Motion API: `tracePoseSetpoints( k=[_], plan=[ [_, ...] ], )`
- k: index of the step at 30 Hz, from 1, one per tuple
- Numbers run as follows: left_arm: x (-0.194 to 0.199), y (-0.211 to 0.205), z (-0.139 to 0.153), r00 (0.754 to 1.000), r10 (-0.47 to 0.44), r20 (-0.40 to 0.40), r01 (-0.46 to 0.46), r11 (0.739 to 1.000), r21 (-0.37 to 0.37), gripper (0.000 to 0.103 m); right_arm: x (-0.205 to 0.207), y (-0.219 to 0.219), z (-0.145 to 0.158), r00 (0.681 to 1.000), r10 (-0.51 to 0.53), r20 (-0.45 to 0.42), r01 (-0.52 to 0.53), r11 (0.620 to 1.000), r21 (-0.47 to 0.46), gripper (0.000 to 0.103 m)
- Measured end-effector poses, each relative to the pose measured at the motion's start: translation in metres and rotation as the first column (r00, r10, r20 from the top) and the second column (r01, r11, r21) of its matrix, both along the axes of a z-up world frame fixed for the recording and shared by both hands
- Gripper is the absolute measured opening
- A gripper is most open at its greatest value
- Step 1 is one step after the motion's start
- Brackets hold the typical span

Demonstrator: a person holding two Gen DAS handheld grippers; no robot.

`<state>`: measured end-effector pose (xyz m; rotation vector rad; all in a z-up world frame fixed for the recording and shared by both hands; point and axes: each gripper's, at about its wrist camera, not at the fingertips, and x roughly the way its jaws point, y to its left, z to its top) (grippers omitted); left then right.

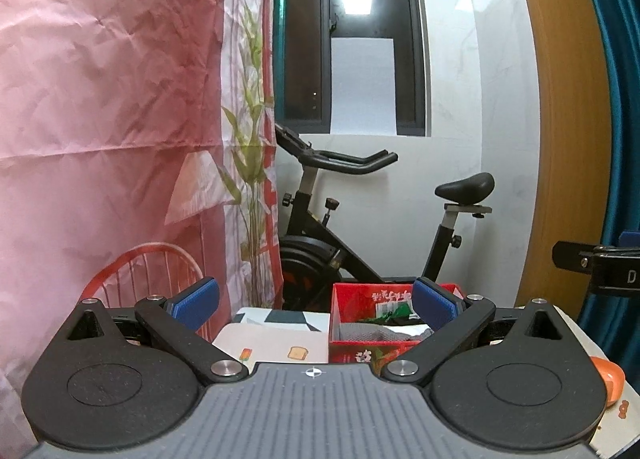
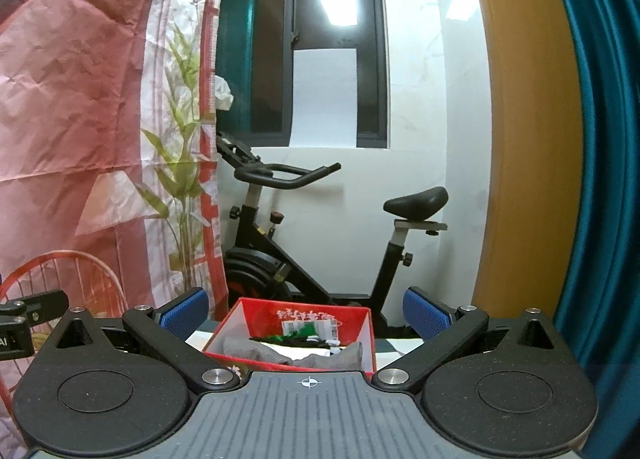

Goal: Organize soft objects

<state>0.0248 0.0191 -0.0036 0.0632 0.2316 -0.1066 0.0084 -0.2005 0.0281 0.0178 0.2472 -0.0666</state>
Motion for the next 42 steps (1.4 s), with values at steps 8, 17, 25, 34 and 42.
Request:
tracePoseSetpoints(
  k=[8, 17, 25, 34, 42],
  plan=[
    [-0.0004, 0.0025, -0.0027, 1.000, 0.002, -0.019, -0.002, 1.000, -0.011, 0.103, 0.0000, -0.0007, -0.0024, 1.000, -0.003, -0.009, 0.003, 1.000, 0.004, 0.103],
    [-0.0013, 0.0031, -0.0025, 1.000, 0.005, -0.024, -0.005, 1.000, -0.016, 0.103, 0.0004, -0.0014, -0.0021, 1.000, -0.003, -0.010, 0.003, 1.000, 0.003, 0.103],
    [-0.0022, 0.0012, -0.0025, 0.999, 0.009, -0.033, -0.009, 1.000, -0.023, 0.103, 0.0004, -0.0020, -0.0037, 1.000, -0.006, -0.010, 0.006, 1.000, 0.007, 0.103],
    [-0.0031, -0.0010, -0.0045, 0.999, 0.012, -0.050, -0.014, 0.999, -0.032, 0.103, 0.0017, -0.0005, -0.0068, 1.000, -0.004, -0.018, 0.004, 1.000, 0.011, 0.103],
    [-0.0030, -0.0034, -0.0052, 0.998, 0.010, -0.059, -0.012, 0.999, -0.037, 0.103, 0.0032, 0.0015, -0.0068, 1.000, -0.004, -0.021, 0.005, 1.000, 0.020, 0.103]
  ],
)
